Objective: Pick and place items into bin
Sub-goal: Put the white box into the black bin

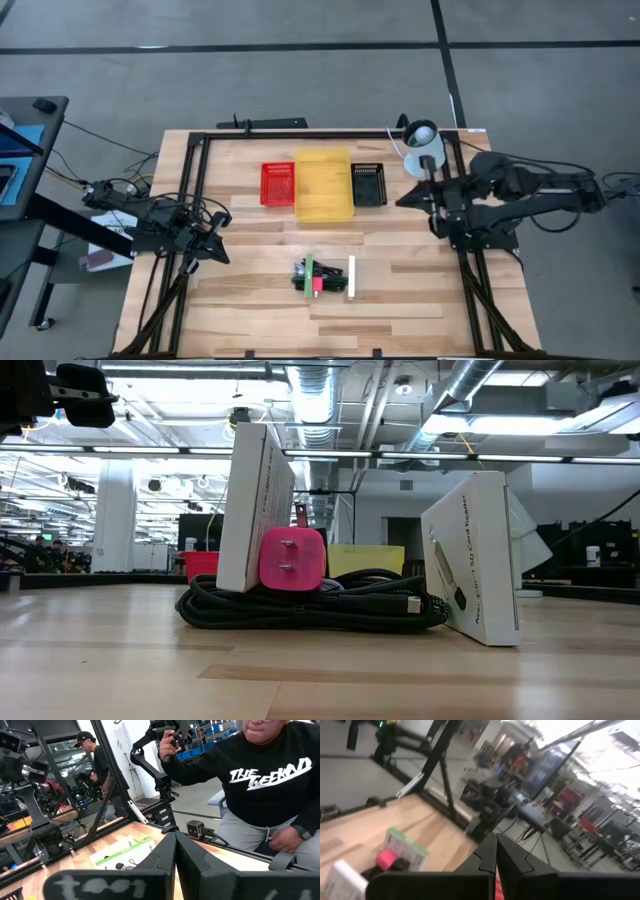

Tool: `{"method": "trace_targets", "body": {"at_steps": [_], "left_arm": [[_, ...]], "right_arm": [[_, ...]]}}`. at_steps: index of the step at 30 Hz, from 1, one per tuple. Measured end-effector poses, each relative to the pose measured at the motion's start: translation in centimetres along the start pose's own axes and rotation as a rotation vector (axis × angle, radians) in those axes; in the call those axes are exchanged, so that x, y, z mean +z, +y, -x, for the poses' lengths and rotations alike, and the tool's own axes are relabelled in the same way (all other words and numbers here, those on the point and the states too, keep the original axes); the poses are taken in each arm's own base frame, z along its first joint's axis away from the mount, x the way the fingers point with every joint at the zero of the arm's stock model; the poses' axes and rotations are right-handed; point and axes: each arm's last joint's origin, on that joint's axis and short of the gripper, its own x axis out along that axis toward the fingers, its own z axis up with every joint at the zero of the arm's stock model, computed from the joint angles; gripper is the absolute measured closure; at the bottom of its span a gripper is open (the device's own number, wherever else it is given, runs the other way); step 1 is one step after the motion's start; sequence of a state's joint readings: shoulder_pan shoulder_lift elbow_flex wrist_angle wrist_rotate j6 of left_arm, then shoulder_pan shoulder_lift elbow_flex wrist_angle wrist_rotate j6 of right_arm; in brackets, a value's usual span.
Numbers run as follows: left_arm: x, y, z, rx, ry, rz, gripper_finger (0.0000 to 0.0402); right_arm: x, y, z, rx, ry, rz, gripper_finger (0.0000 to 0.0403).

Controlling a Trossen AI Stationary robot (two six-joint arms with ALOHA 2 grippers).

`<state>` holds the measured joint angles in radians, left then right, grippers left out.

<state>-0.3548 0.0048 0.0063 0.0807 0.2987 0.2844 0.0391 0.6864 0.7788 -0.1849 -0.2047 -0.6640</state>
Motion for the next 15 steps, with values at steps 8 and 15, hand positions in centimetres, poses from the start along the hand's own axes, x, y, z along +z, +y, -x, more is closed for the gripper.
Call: {"method": "trace_targets", "body": {"at_steps": [8, 15], "left_arm": [[0.0, 0.0, 0.0, 0.0, 0.0, 0.0, 0.0401], [0.0, 0.0, 0.0, 0.0, 0.0, 0.0, 0.0401]], "right_arm": [[-1.2, 1.2, -2.5, 0.115, 0.099, -0.04, 0.0402], [0.5, 1.5, -3.4, 0.054, 0.232, -0.198, 0.0398]]}}
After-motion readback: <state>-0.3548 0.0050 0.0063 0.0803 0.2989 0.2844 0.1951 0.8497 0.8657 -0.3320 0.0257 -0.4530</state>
